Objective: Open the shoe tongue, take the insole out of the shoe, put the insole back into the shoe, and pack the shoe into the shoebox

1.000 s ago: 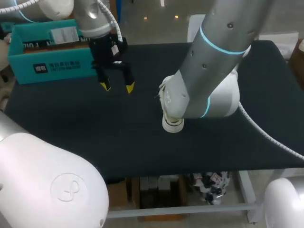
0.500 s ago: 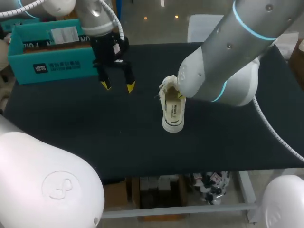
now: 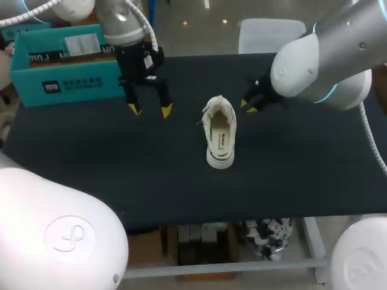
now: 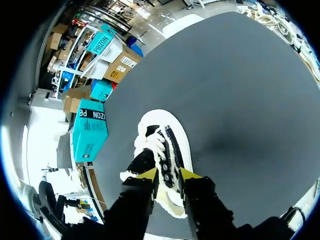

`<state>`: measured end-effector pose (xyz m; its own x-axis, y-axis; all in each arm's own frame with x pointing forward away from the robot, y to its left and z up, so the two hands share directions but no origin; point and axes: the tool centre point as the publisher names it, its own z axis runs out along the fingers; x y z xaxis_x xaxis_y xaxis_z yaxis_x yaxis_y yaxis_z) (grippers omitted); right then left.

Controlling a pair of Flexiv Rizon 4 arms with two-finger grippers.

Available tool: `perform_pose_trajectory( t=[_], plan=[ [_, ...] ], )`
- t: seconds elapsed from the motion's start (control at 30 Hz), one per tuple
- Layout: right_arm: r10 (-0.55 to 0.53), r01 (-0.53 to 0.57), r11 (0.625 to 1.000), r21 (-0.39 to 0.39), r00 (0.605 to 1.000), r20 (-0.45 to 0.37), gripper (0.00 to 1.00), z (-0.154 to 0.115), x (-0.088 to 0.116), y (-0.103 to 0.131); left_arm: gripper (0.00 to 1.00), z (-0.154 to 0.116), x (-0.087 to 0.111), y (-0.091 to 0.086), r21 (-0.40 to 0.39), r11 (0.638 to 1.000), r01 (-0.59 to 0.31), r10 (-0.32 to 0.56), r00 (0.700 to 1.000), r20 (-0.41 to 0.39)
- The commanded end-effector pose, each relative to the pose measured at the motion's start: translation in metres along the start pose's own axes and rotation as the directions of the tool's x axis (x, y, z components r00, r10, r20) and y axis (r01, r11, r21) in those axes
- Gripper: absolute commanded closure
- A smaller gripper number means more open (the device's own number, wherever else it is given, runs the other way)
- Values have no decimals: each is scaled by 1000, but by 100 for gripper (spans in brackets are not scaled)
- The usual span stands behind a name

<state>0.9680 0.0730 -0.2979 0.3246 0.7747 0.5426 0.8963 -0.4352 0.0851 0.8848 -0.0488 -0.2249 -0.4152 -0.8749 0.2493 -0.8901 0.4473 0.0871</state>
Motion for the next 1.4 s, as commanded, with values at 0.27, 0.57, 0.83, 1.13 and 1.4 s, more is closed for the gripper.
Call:
perform_pose_trajectory(
  t=[0.27,0.57,0.83,1.13,1.4],
  plan=[
    [69,-71,872,485,997,22,0,1,-3,8,0,0,1,-1,-4,1000,2,-2,1000,3],
    [-136,136,836,531,990,-39,0,-4,-15,26,0,4,3,-5,1,1000,4,-4,1000,22],
    [-190,160,847,506,982,8,0,-6,-22,41,0,6,6,-9,9,1000,22,-22,999,43],
    [-350,304,801,516,937,-10,0,-3,-29,53,0,5,12,-15,37,993,116,-118,991,57],
    [-461,426,757,496,886,-57,0,-11,-50,73,0,19,22,-25,75,963,260,-260,966,1]
  ],
)
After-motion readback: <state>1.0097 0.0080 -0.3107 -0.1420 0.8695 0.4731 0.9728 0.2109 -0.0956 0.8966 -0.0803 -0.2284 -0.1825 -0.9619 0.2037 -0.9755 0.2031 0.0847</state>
